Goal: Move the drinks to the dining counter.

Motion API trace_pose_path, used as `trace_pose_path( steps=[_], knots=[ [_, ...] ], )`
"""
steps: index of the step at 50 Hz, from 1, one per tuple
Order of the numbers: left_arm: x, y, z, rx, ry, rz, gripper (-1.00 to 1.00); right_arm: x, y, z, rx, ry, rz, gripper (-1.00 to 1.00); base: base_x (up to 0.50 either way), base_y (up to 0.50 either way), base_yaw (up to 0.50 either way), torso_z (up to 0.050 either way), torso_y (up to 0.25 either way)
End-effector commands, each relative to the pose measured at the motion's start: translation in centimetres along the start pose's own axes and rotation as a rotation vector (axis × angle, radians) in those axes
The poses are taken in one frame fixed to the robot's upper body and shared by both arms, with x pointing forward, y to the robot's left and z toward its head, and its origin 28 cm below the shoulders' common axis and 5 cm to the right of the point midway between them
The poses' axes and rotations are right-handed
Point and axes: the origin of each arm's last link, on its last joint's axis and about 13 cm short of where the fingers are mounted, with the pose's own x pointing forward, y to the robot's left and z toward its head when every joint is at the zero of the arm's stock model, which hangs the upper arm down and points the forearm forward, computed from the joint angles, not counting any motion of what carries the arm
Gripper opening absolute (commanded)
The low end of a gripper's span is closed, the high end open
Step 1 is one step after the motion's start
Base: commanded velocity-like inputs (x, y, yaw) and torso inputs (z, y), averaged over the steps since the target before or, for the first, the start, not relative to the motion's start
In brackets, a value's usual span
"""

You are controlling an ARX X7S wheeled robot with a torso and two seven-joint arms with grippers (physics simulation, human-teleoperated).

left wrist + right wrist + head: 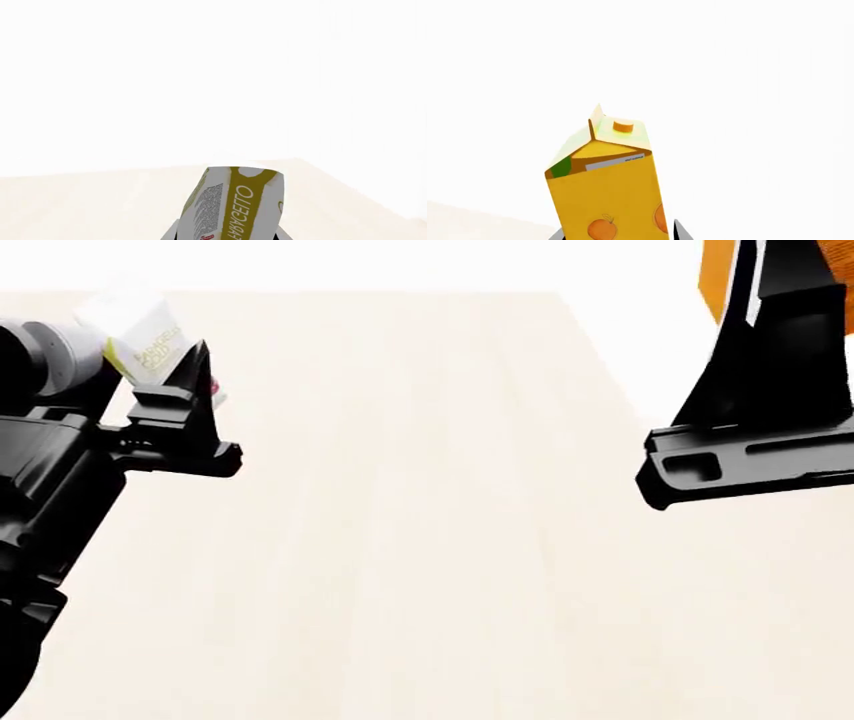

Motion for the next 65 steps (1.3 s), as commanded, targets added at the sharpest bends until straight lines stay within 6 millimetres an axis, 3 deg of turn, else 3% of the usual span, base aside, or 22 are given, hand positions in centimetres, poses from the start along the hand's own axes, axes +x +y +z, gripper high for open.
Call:
trace_pose_path(
  steps=[1, 6, 13, 16, 24, 38, 54, 65],
  knots=[
    [0.1, 0.0, 0.3, -0.005, -0.016, 0.010, -1.00, 0.2, 0.5, 0.2, 0.063, -0.028, 0.039, -1.00, 0.00, 0.00, 0.00, 0.010, 0.000],
    [0.1, 0.1, 0.5, -0.004, -0.022, 0.014, -1.00, 1.4, 0.4, -0.9, 0.109, 0.080, 0.002, -1.00, 0.00, 0.00, 0.00, 0.000, 0.002],
    [0.1, 0.0, 0.6, -0.005, -0.024, 0.012, -1.00, 2.3, 0.5, -1.5, 0.105, 0.133, 0.054, -1.00, 0.00, 0.00, 0.00, 0.000, 0.001],
    [0.1, 0.0, 0.5, -0.004, -0.022, 0.010, -1.00, 2.7, 0.6, -1.8, 0.180, 0.138, 0.049, -1.00, 0.00, 0.00, 0.00, 0.003, 0.003],
    [0.1, 0.0, 0.5, -0.006, -0.022, 0.011, -1.00, 3.9, 1.4, -4.7, 0.285, 0.230, 0.131, -1.00, 0.00, 0.00, 0.00, 0.000, 0.001],
    [0.2, 0.0, 0.2, -0.005, -0.014, 0.011, -1.00, 5.3, 1.5, -7.6, 0.457, 0.351, 0.130, -1.00, 0.00, 0.00, 0.00, 0.001, 0.001],
    [0.2, 0.0, 0.0, -0.005, -0.009, 0.013, -1.00, 4.4, 1.6, -9.6, 0.558, 0.423, 0.141, -1.00, 0.00, 0.00, 0.00, 0.001, 0.002],
    [0.3, -0.1, 0.0, -0.005, -0.008, 0.008, -1.00, 4.1, 1.7, -9.8, 0.540, 0.417, 0.152, -1.00, 0.00, 0.00, 0.00, 0.001, 0.003]
  ],
)
